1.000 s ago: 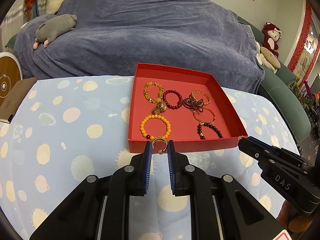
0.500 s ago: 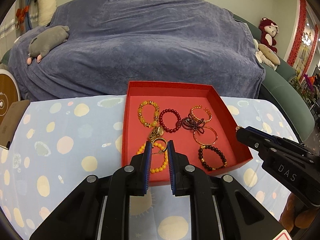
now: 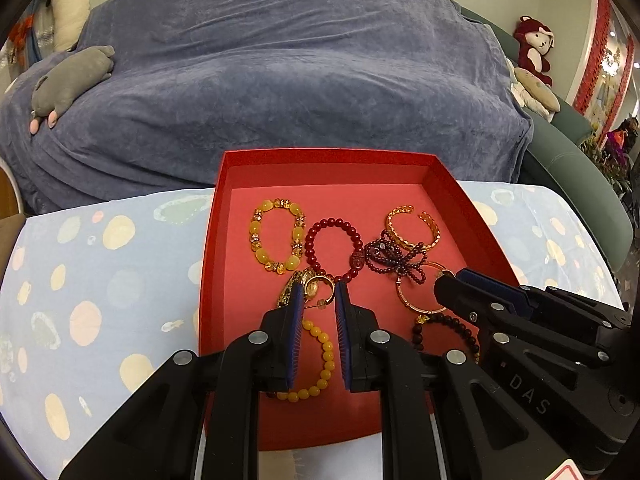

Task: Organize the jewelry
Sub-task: 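Carry both gold hoop earrings into the red box and open both tools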

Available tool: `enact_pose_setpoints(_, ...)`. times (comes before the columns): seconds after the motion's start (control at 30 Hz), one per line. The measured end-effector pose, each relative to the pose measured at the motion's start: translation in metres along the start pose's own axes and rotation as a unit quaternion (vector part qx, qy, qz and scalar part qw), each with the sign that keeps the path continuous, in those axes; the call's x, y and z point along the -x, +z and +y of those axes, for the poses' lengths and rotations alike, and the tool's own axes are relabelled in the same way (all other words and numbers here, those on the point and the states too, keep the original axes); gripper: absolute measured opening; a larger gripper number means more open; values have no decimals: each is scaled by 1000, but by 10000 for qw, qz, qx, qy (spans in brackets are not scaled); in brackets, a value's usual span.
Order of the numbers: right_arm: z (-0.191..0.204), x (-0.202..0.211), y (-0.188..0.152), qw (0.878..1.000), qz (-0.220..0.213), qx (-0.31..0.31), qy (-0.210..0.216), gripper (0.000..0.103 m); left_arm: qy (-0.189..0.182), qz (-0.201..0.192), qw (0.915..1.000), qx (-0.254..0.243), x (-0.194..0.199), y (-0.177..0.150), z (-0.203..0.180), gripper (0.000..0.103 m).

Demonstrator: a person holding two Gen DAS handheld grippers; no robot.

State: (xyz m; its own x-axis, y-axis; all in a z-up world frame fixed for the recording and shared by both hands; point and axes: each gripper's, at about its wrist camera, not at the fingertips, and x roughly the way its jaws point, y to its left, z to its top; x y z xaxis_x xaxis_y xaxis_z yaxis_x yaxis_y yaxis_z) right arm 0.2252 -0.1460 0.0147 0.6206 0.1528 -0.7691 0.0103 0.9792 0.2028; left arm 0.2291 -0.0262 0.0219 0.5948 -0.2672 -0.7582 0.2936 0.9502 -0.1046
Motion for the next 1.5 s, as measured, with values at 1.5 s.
enact_pose_setpoints(1.5, -2, 26, -18, 9993, -89, -23, -368, 40, 388, 45, 9991, -150, 18, -6, -18, 17)
